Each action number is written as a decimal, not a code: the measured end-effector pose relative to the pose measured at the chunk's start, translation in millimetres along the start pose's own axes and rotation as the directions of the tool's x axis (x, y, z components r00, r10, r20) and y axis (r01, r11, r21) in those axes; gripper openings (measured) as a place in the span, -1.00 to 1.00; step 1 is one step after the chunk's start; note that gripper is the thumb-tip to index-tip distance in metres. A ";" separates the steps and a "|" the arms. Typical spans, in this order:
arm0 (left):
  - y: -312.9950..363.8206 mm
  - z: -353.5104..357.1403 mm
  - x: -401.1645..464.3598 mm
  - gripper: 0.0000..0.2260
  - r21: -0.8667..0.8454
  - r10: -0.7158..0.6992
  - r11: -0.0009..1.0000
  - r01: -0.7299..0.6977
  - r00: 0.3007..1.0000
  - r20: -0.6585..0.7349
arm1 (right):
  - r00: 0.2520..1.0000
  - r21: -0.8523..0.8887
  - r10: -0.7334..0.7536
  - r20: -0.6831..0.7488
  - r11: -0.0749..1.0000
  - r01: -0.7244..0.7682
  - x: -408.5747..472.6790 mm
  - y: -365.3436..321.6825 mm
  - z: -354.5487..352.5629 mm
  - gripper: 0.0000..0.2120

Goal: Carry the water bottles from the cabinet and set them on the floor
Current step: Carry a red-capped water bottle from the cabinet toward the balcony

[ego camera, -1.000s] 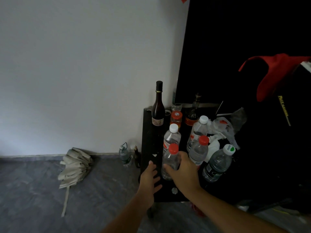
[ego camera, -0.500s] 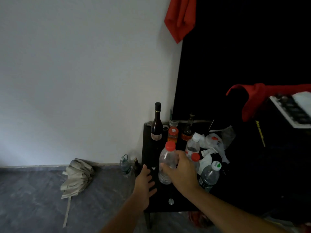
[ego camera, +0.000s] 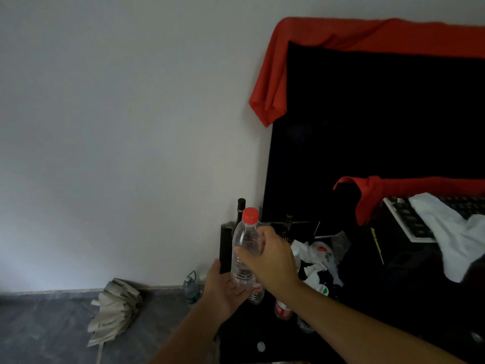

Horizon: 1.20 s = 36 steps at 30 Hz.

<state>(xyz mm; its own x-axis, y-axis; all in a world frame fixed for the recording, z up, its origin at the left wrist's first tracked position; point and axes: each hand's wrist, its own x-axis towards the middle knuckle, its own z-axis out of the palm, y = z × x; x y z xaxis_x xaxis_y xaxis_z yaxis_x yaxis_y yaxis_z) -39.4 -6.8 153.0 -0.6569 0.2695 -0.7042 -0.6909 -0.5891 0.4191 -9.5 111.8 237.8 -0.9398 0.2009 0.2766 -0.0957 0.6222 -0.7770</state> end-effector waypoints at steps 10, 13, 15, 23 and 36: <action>17.7 -20.8 -15.2 -0.33 -0.044 0.001 0.999 -0.001 1.000 -0.009 | 1.000 0.015 -0.010 0.028 1.000 0.009 -5.6 -22.3 19.1 -0.59; 29.7 -31.7 -29.0 -0.32 -0.052 0.006 0.999 -0.006 1.000 -0.012 | 0.998 0.009 -0.036 0.043 0.999 0.036 -7.5 -37.0 29.7 -0.60; 37.3 -41.3 -39.8 -0.33 -0.076 0.023 0.997 -0.025 0.999 -0.032 | 0.997 0.026 -0.041 0.070 0.999 0.039 -10.5 -47.0 38.8 -0.59; 55.6 -99.9 -83.8 -0.24 -0.261 0.084 0.960 -0.103 0.993 -0.080 | 0.959 0.110 -0.160 0.232 0.984 0.138 -31.3 -89.8 83.8 -0.52; 39.7 -207.5 -202.2 -0.35 -0.468 0.361 0.719 -0.514 0.851 -0.380 | 0.735 0.339 -0.493 0.466 0.867 0.366 -110.6 -177.1 146.7 -0.41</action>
<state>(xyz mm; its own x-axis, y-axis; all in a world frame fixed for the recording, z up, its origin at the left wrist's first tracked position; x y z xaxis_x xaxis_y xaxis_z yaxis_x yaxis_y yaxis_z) 128.6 -242.8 193.1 -0.6939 -0.2731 -0.6662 -0.0179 -0.9184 0.3951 63.3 -131.7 261.9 -0.7964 -0.5116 0.3225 -0.5381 0.3559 -0.7640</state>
